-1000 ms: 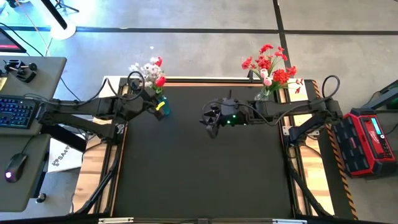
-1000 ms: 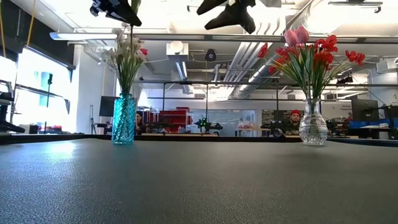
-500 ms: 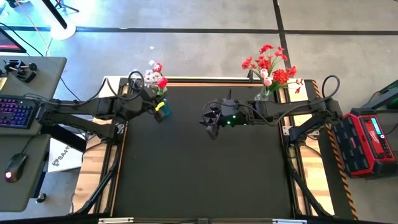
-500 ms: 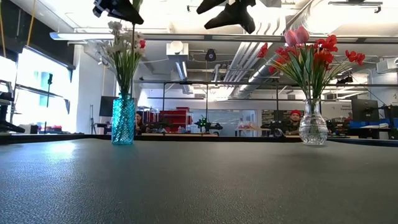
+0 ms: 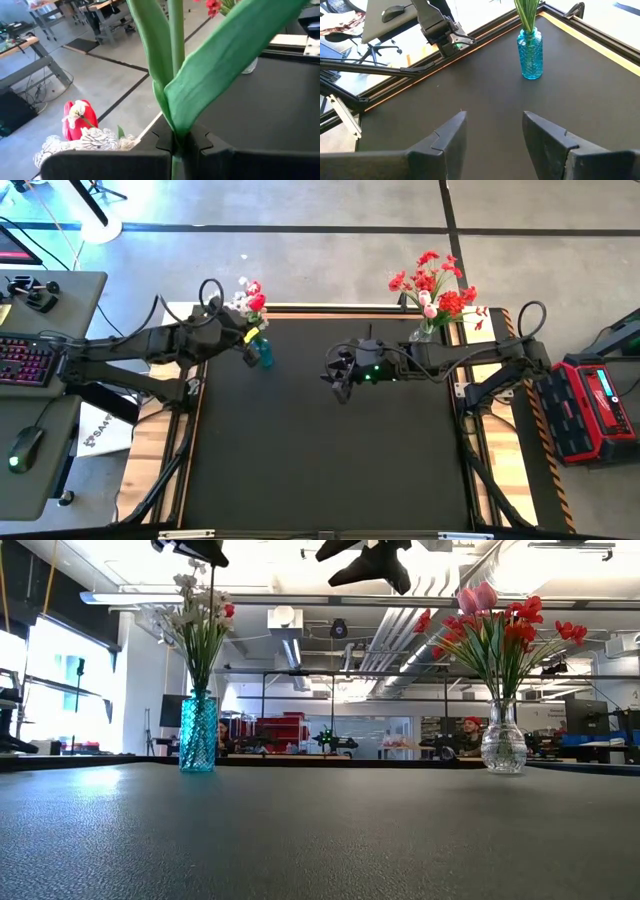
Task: Sort flowers into vase by color
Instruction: Put the red flower into the blue vase
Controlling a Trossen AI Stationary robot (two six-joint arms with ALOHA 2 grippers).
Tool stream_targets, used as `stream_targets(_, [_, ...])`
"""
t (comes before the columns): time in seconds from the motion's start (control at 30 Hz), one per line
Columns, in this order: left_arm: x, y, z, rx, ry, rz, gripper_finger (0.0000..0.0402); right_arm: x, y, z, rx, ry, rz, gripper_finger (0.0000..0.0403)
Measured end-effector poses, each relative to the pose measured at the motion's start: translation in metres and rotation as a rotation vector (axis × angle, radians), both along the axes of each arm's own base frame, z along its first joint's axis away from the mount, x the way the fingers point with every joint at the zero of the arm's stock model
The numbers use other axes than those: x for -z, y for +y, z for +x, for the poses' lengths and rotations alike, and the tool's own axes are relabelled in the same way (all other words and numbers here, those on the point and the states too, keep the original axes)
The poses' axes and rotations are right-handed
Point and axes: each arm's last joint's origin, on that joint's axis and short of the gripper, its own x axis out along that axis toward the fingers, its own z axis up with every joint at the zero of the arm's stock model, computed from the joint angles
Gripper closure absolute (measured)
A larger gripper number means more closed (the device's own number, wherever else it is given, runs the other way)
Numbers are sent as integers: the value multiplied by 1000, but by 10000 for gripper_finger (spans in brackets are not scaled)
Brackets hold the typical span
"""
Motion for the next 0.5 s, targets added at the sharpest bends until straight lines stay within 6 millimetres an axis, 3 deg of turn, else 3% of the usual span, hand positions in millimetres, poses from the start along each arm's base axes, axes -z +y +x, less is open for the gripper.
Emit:
stream_targets(0.23, [8, 8, 0, -3, 77, -27, 401, 0, 0, 0, 0, 0, 0, 226])
stream_targets(0.5, [23, 12, 21, 24, 142, -78, 401, 0, 0, 0, -1, 1, -1, 226])
